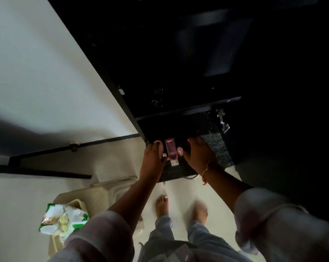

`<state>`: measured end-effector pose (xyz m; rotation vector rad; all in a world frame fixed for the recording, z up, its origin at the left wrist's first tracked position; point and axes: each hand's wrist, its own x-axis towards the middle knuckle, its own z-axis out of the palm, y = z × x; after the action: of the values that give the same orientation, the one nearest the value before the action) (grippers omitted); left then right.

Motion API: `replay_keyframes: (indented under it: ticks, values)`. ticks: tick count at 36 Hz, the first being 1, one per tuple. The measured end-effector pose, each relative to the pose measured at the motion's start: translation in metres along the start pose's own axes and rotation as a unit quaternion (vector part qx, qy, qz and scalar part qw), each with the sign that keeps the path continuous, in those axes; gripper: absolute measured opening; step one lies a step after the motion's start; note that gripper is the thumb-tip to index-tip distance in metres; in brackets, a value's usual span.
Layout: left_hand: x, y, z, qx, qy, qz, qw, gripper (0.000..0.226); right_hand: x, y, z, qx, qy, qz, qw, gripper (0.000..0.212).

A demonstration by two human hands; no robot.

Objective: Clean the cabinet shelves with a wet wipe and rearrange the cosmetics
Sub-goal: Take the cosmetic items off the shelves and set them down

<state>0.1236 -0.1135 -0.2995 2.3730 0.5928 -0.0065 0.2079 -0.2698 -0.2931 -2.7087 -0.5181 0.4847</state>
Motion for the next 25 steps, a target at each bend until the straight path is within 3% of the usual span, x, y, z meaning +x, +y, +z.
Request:
replay_keyframes:
  ticks: [4, 7, 16, 21, 25]
  values:
    - [-0.015, 0.027, -0.026, -0.005, 0.036, 0.037, 0.999, 0.05, -0.017, -0.012, -0.027, 0.02, 0.052, -0.03, 0.998, 0.05]
    - [-0.025, 0.057, -0.054, -0.009, 0.103, 0.084, 0.991, 0.041, -0.03, -0.027, -0.057, 0.047, 0.14, -0.071, 0.986, 0.045]
    - [-0.026, 0.158, -0.164, -0.078, 0.331, 0.253, 0.906, 0.03, -0.049, -0.1, -0.191, 0.14, 0.387, -0.199, 0.89, 0.033]
    - [-0.005, 0.203, -0.217, -0.062, 0.388, 0.281, 0.876, 0.03, -0.037, -0.136, -0.256, 0.153, 0.462, -0.245, 0.839, 0.028]
    - [0.017, 0.231, -0.249, -0.001, 0.376, 0.25, 0.892, 0.039, -0.024, -0.154, -0.298, 0.152, 0.479, -0.259, 0.825, 0.028]
